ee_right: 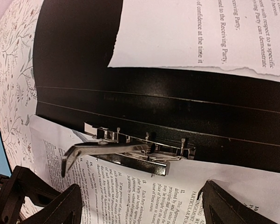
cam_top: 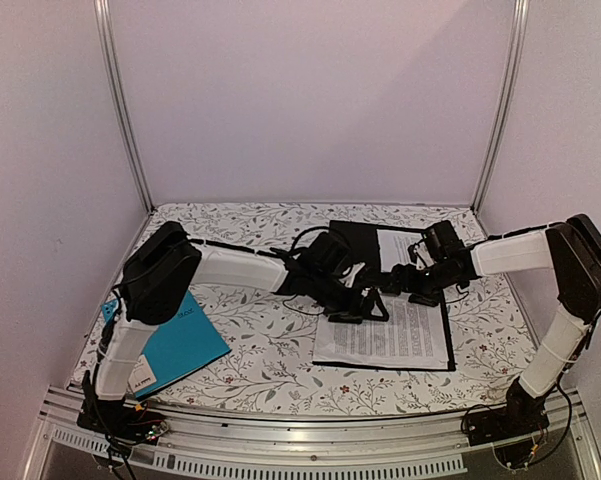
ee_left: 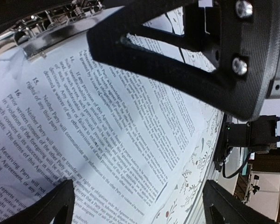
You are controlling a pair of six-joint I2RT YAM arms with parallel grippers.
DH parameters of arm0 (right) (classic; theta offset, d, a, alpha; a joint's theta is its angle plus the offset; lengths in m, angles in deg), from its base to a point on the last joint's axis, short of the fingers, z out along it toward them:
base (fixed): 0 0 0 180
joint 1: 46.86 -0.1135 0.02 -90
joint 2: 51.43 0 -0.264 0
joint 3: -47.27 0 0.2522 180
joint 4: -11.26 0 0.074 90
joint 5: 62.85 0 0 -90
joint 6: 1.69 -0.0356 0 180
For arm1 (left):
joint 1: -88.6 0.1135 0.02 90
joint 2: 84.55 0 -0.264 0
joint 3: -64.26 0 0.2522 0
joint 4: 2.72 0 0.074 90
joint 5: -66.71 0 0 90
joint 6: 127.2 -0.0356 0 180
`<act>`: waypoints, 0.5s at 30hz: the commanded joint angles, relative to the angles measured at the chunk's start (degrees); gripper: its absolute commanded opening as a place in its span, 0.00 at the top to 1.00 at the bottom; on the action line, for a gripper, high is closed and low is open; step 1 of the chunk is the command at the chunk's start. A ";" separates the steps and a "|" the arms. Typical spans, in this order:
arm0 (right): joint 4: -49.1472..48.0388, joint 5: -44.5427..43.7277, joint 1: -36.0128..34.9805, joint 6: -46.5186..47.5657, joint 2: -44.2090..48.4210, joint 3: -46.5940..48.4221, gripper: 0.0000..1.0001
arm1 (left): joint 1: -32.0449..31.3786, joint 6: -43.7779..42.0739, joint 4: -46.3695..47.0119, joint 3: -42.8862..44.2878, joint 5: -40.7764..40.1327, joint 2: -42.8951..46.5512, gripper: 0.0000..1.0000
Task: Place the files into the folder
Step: Clamp the file onto the spring clip on the folder.
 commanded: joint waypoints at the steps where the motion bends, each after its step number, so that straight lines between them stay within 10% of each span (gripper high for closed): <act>1: -1.00 2.19 0.93 0.35 -1.02 -1.83 0.10 | 2.21 -2.37 1.59 -1.98 -0.16 3.95 0.04; 15: -4.04 7.79 2.40 0.03 0.12 -2.81 0.05 | 5.25 -3.48 0.59 0.30 -1.94 4.85 0.05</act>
